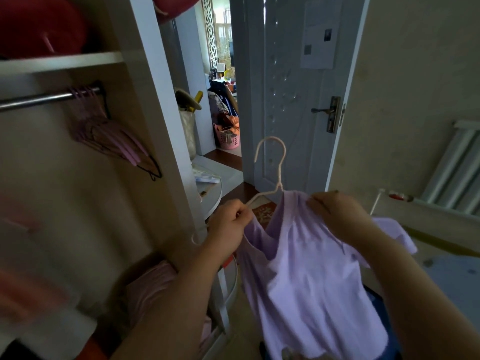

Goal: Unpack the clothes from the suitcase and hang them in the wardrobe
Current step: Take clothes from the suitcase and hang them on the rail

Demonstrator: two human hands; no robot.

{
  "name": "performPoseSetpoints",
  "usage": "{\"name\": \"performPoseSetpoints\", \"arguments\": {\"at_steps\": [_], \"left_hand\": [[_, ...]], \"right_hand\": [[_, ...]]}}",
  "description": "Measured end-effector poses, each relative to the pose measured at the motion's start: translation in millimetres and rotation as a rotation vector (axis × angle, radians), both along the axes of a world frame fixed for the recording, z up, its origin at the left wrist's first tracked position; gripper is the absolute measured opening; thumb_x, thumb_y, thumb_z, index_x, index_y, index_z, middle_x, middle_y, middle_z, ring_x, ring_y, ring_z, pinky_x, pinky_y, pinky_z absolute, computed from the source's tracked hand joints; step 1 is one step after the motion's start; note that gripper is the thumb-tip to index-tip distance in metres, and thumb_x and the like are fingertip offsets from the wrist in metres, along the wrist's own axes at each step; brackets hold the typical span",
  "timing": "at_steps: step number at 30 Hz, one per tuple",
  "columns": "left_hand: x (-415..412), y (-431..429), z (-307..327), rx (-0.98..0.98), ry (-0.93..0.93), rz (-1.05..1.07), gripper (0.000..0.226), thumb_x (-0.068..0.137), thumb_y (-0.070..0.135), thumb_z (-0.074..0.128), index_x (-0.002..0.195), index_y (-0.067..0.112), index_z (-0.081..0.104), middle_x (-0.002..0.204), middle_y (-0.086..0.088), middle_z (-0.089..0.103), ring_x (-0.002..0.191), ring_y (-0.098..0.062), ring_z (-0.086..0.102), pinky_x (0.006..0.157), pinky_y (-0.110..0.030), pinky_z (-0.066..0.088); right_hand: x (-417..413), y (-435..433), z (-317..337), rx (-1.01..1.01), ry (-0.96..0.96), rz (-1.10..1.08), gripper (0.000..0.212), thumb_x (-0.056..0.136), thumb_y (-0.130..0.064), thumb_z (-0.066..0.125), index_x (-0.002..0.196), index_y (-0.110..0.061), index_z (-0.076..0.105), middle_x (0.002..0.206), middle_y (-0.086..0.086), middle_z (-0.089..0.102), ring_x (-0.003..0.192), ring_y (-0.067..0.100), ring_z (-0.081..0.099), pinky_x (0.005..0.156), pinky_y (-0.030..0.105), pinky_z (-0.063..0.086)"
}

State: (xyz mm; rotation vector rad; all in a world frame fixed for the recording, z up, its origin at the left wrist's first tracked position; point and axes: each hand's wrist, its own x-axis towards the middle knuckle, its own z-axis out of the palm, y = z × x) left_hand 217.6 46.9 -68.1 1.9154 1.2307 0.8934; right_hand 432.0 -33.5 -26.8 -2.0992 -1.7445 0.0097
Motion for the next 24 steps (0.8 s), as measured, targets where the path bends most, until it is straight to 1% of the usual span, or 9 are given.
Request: {"name": "performPoseSetpoints", "arguments": {"at_steps": [4, 7, 9, 12, 15, 17, 20, 22, 24], "left_hand": [[12, -10, 0, -0.065, 0.015, -0.084, 0.023, 0.096, 0.02, 0.049, 0.073, 0.023, 0.049, 0.077, 0.002, 0.052, 0.075, -0.013, 0.053, 0.066, -0.027, 0.042], [16, -13, -2, -0.063, -0.018, -0.114, 0.026, 0.096, 0.016, 0.049, 0.07, 0.022, 0.047, 0.073, 0.004, 0.05, 0.074, -0.013, 0.051, 0.068, -0.026, 0.042], [14, -8, -5, -0.012, 0.046, -0.1, 0.02, 0.095, 0.018, 0.05, 0.075, 0.019, 0.051, 0.08, 0.002, 0.054, 0.081, -0.016, 0.054, 0.072, -0.03, 0.046], [6, 2, -12, 0.287, 0.265, 0.077, 0.013, 0.093, 0.025, 0.053, 0.092, 0.018, 0.064, 0.111, 0.005, 0.055, 0.106, -0.016, 0.049, 0.089, -0.035, 0.047], [-12, 6, -16, 0.341, 0.285, 0.365, 0.013, 0.092, 0.027, 0.054, 0.087, 0.021, 0.065, 0.104, 0.005, 0.052, 0.095, -0.015, 0.05, 0.079, -0.032, 0.047], [-24, 15, -23, 0.005, 0.091, 0.42, 0.018, 0.093, 0.027, 0.055, 0.077, 0.022, 0.062, 0.088, 0.001, 0.061, 0.077, -0.016, 0.056, 0.07, -0.034, 0.049], [-33, 19, -27, -0.659, -0.56, 0.451, 0.021, 0.095, 0.016, 0.053, 0.076, 0.013, 0.061, 0.075, -0.005, 0.061, 0.068, -0.017, 0.057, 0.064, -0.034, 0.053], [-35, 16, -26, -0.822, -0.939, 0.481, 0.023, 0.096, 0.001, 0.045, 0.076, 0.006, 0.056, 0.075, -0.009, 0.058, 0.069, -0.018, 0.055, 0.048, -0.027, 0.054], [-40, 13, -22, -0.821, -1.037, 0.481, 0.025, 0.097, -0.001, 0.041, 0.077, 0.004, 0.055, 0.079, -0.011, 0.056, 0.071, -0.019, 0.054, 0.044, -0.024, 0.054]], "right_hand": [[-18, 2, 6, 0.156, 0.132, 0.092, 0.029, 0.098, -0.027, 0.046, 0.095, -0.011, 0.07, 0.097, 0.012, 0.07, 0.092, 0.032, 0.061, 0.069, 0.03, 0.037], [-22, 6, 11, 0.093, 0.142, 0.103, 0.029, 0.098, -0.029, 0.045, 0.1, -0.015, 0.07, 0.098, 0.009, 0.068, 0.091, 0.029, 0.06, 0.069, 0.026, 0.033], [-17, 7, 6, -0.002, 0.186, 0.108, 0.025, 0.098, -0.029, 0.046, 0.091, -0.019, 0.068, 0.089, 0.005, 0.063, 0.085, 0.024, 0.057, 0.07, 0.025, 0.033], [-12, 6, -7, 0.023, 0.309, 0.066, 0.022, 0.097, -0.024, 0.048, 0.089, -0.014, 0.066, 0.085, 0.005, 0.06, 0.086, 0.026, 0.058, 0.069, 0.026, 0.032], [-9, 2, -3, 0.232, 0.442, -0.025, 0.022, 0.097, -0.022, 0.048, 0.085, -0.011, 0.063, 0.081, 0.009, 0.061, 0.081, 0.026, 0.056, 0.063, 0.029, 0.029], [-10, -1, 5, 0.288, 0.531, -0.008, 0.019, 0.097, -0.021, 0.048, 0.085, -0.014, 0.06, 0.079, 0.004, 0.059, 0.078, 0.02, 0.053, 0.061, 0.029, 0.029], [-10, -5, 10, 0.252, 0.545, 0.081, 0.021, 0.096, -0.022, 0.05, 0.094, -0.009, 0.067, 0.087, 0.006, 0.065, 0.083, 0.019, 0.057, 0.069, 0.027, 0.038], [-7, -6, 8, 0.208, 0.489, 0.132, 0.023, 0.095, -0.021, 0.052, 0.098, -0.006, 0.069, 0.09, 0.009, 0.068, 0.086, 0.022, 0.06, 0.074, 0.029, 0.041], [-4, -6, 3, 0.185, 0.451, 0.156, 0.022, 0.095, -0.019, 0.053, 0.097, -0.004, 0.069, 0.09, 0.011, 0.069, 0.087, 0.026, 0.062, 0.077, 0.033, 0.043]]}}
